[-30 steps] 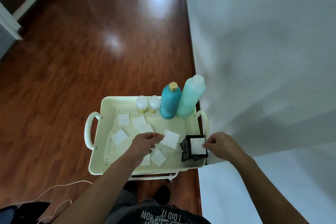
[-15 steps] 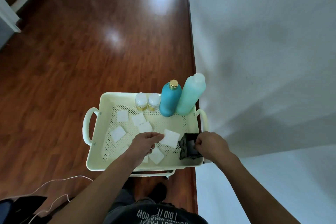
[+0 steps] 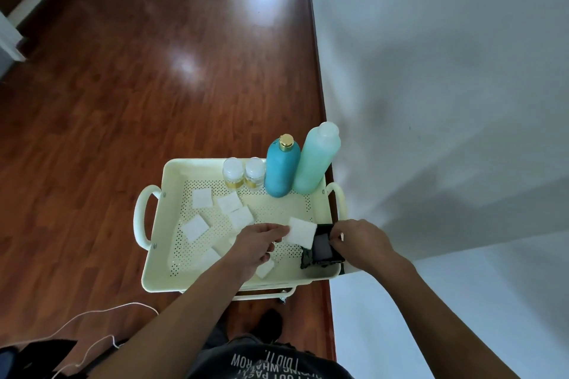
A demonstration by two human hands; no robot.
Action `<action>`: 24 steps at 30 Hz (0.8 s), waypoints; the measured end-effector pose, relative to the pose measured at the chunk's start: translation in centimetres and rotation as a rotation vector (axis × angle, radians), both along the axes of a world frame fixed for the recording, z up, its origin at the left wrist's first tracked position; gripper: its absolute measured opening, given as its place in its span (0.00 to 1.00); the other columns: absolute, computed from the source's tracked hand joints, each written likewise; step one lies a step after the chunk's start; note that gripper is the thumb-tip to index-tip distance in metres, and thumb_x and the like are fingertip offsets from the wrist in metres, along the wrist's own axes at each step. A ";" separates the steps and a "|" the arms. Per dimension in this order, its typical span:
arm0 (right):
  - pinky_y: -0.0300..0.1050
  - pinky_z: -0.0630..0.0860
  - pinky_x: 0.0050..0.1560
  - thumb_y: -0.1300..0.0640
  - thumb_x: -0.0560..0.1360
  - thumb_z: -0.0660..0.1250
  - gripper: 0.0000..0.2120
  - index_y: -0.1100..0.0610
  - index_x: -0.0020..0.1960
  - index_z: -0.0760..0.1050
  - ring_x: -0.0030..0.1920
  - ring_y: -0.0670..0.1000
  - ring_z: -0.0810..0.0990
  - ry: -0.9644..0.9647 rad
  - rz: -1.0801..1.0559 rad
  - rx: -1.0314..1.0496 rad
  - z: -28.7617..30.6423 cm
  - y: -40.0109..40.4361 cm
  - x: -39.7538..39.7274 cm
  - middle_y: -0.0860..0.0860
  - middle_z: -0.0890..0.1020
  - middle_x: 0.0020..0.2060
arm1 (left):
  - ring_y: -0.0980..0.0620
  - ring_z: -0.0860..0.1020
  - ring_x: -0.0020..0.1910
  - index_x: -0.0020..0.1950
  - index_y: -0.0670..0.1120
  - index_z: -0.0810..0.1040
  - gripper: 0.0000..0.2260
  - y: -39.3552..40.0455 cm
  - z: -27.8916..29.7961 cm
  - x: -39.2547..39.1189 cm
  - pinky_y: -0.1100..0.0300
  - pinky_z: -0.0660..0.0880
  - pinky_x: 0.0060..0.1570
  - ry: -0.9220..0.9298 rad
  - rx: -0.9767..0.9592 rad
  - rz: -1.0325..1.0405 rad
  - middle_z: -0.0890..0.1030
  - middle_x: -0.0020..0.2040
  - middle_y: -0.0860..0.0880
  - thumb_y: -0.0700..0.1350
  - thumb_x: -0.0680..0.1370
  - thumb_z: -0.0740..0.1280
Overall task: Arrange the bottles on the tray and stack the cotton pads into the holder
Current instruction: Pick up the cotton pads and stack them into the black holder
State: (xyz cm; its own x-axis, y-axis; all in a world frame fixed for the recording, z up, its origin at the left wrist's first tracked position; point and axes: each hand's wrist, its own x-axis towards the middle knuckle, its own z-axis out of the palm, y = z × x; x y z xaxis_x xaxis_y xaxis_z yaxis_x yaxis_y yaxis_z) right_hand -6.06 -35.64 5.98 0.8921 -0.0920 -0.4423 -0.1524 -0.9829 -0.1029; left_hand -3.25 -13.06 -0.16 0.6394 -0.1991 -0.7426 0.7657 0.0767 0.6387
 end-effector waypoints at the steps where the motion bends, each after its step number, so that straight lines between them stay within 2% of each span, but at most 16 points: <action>1: 0.41 0.69 0.39 0.53 0.79 0.60 0.13 0.44 0.55 0.82 0.49 0.53 0.81 0.036 0.029 -0.005 -0.1 0.0 0.0 0.48 0.83 0.49 | 0.57 0.70 0.27 0.44 0.45 0.86 0.07 -0.2 0.0 0.0 0.64 0.65 0.28 0.003 0.002 0.000 0.81 0.33 0.52 0.45 0.70 0.80; 3: 0.41 0.68 0.34 0.57 0.78 0.60 0.13 0.47 0.55 0.82 0.43 0.54 0.80 0.153 0.103 -0.068 -0.4 0.3 0.0 0.49 0.82 0.44 | 0.57 0.70 0.27 0.46 0.44 0.86 0.08 -0.4 -0.1 -0.1 0.64 0.65 0.28 0.013 0.008 0.004 0.81 0.33 0.52 0.45 0.70 0.80; 5: 0.42 0.66 0.29 0.62 0.74 0.66 0.12 0.51 0.54 0.81 0.35 0.51 0.76 0.281 0.179 -0.170 -0.4 0.7 0.3 0.48 0.78 0.36 | 0.57 0.70 0.27 0.48 0.43 0.86 0.10 -0.5 -0.2 -0.1 0.64 0.65 0.27 0.024 0.009 0.016 0.81 0.33 0.52 0.45 0.70 0.80; 8: 0.46 0.71 0.32 0.64 0.69 0.75 0.16 0.55 0.55 0.79 0.38 0.53 0.76 0.391 0.247 -0.261 -0.5 1.2 0.8 0.50 0.78 0.39 | 0.57 0.70 0.27 0.49 0.41 0.86 0.11 -0.6 -0.2 -0.1 0.64 0.64 0.26 0.037 0.003 0.040 0.80 0.32 0.52 0.44 0.70 0.80; 11: 0.46 0.72 0.33 0.62 0.72 0.71 0.12 0.56 0.55 0.80 0.37 0.52 0.77 0.360 0.233 -0.238 -0.7 1.4 1.1 0.49 0.77 0.38 | 0.56 0.70 0.27 0.50 0.41 0.85 0.12 -0.7 -0.2 -0.2 0.64 0.65 0.26 0.052 -0.005 0.055 0.80 0.33 0.52 0.44 0.70 0.80; 14: 0.45 0.77 0.36 0.58 0.76 0.64 0.08 0.52 0.50 0.82 0.40 0.52 0.81 0.272 0.154 -0.134 -0.5 1.1 1.2 0.49 0.81 0.40 | 0.56 0.71 0.27 0.49 0.41 0.85 0.11 -0.9 -0.1 -0.2 0.64 0.66 0.26 0.060 0.000 0.050 0.80 0.33 0.52 0.44 0.70 0.80; 16: 0.46 0.80 0.40 0.56 0.76 0.63 0.09 0.50 0.46 0.82 0.42 0.52 0.83 0.241 0.118 -0.029 0.1 0.5 1.3 0.49 0.84 0.41 | 0.56 0.71 0.28 0.50 0.41 0.85 0.12 -1.0 -0.1 -0.1 0.64 0.66 0.26 0.061 -0.001 0.046 0.79 0.34 0.51 0.44 0.71 0.80; 17: 0.45 0.80 0.38 0.56 0.76 0.63 0.09 0.48 0.46 0.83 0.39 0.50 0.83 0.222 0.084 0.036 0.5 0.1 1.2 0.47 0.84 0.40 | 0.56 0.71 0.28 0.50 0.40 0.85 0.12 -1.1 -0.2 -0.1 0.64 0.66 0.26 0.063 -0.003 0.044 0.79 0.35 0.50 0.44 0.71 0.79; 19: 0.37 0.74 0.27 0.51 0.76 0.67 0.06 0.45 0.47 0.83 0.27 0.42 0.80 0.196 -0.062 0.241 1.2 -1.1 1.0 0.44 0.84 0.31 | 0.56 0.71 0.28 0.51 0.40 0.85 0.11 -1.3 -0.2 -0.1 0.65 0.66 0.25 0.072 -0.011 0.043 0.79 0.35 0.50 0.43 0.71 0.79; 20: 0.34 0.70 0.21 0.47 0.75 0.70 0.04 0.44 0.47 0.83 0.21 0.41 0.76 0.204 -0.159 0.361 1.5 -1.5 0.9 0.43 0.82 0.25 | 0.56 0.71 0.28 0.50 0.41 0.85 0.11 -1.4 -0.1 -0.1 0.65 0.66 0.24 0.078 -0.017 0.044 0.79 0.35 0.50 0.43 0.71 0.79; 21: 0.32 0.65 0.18 0.43 0.74 0.73 0.06 0.45 0.46 0.84 0.17 0.41 0.72 0.204 -0.242 0.463 1.6 -1.9 0.8 0.43 0.79 0.21 | 0.56 0.71 0.28 0.49 0.41 0.85 0.10 -1.7 -0.1 -0.1 0.65 0.66 0.24 0.084 -0.024 0.045 0.79 0.34 0.50 0.43 0.71 0.79; 24: 0.32 0.60 0.18 0.39 0.71 0.74 0.12 0.48 0.43 0.84 0.15 0.43 0.64 0.152 -0.405 0.628 1.3 -2.2 0.4 0.46 0.74 0.18 | 0.57 0.70 0.27 0.46 0.42 0.85 0.07 -2.6 0.3 -0.2 0.65 0.65 0.23 0.110 -0.059 0.055 0.79 0.34 0.50 0.42 0.71 0.79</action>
State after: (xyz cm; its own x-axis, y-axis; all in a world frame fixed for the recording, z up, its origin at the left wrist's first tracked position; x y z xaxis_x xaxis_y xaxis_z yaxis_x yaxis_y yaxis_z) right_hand -5.62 -37.80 7.24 0.7670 -0.0901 -0.6353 -0.5463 -0.6110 -0.5729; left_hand -3.43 -15.65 0.13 0.5655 -0.2117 -0.7971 0.8247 0.1556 0.5438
